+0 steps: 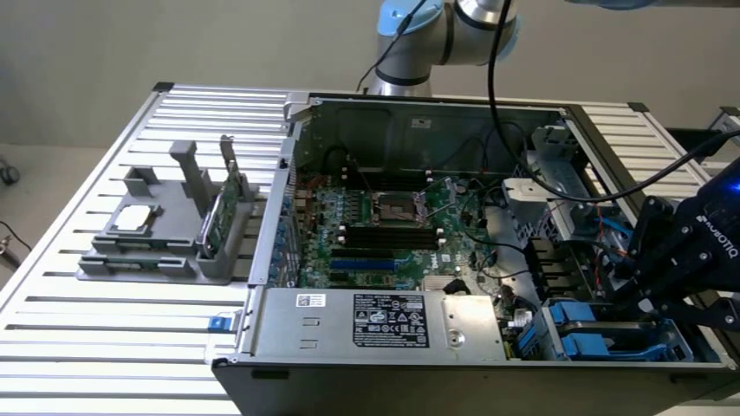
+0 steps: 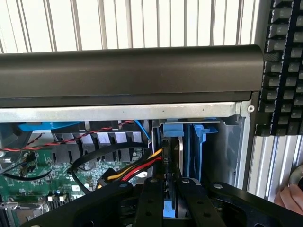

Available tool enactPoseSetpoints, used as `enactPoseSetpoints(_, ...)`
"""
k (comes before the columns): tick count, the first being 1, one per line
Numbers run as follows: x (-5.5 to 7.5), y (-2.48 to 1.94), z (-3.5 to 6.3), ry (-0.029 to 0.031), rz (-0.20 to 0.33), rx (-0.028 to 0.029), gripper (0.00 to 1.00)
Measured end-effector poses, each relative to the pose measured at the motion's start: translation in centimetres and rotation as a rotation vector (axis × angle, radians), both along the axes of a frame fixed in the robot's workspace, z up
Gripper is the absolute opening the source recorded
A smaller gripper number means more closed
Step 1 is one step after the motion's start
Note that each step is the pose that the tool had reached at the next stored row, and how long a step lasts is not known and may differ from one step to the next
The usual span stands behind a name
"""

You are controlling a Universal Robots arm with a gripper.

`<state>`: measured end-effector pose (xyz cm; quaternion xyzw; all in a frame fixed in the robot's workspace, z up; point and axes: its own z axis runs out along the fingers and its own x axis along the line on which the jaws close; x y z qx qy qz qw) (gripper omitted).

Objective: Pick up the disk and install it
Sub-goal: 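Insert the first disk wire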

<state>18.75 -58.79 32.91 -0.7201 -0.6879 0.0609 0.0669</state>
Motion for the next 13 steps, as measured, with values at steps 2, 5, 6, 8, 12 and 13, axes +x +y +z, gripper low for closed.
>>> enactPoseSetpoints(2,0.00,-0.01,0.02,0.0002,0.000,0.0001,0.17)
enactPoseSetpoints(5,0.01,-0.01,0.09,0.0005,0.000,0.0000,0.17)
enactPoseSetpoints(6,0.01,-0.01,0.13,0.0005,0.000,0.0000,0.17)
enactPoseSetpoints(8,0.01,-0.02,0.19,0.0006,0.000,0.0001,0.17)
enactPoseSetpoints(12,-0.06,-0.04,0.24,0.0006,0.000,0.0006,0.25)
enactPoseSetpoints(13,-0.08,-0.04,0.23,0.0006,0.000,0.0007,0.25)
